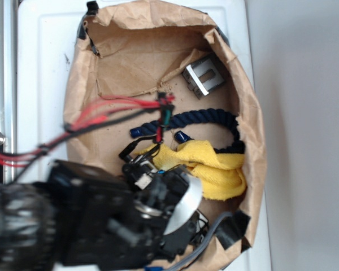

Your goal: Grab the blue ball.

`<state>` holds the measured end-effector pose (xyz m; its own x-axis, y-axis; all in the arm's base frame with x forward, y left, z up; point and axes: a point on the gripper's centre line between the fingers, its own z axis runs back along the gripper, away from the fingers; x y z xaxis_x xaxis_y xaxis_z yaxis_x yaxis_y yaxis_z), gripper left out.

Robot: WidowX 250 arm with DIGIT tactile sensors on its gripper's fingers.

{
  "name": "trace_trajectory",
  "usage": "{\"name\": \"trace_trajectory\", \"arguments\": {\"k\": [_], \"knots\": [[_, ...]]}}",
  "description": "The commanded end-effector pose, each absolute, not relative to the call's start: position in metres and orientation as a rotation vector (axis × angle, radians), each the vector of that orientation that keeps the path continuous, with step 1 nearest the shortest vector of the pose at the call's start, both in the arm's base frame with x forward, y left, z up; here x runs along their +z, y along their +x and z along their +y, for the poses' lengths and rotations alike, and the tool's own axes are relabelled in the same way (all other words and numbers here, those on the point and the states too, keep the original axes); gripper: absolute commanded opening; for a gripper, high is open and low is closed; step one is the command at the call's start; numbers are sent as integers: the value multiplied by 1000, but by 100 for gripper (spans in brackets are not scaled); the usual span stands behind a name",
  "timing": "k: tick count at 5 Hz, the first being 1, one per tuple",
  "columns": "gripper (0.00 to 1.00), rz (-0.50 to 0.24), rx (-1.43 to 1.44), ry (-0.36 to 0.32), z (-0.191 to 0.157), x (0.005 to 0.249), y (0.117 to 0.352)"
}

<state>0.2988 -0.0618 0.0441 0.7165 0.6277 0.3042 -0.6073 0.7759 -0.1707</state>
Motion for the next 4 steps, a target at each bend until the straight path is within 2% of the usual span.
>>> {"name": "trace_trajectory", "arguments": {"k": [1, 2, 3, 4], "knots": [[0, -386, 745, -113, -45, 66, 305], [0, -320, 792, -153, -27, 103, 296], [0, -233, 821, -127, 6, 135, 289], [0, -255, 750, -35, 20, 170, 273]]}}
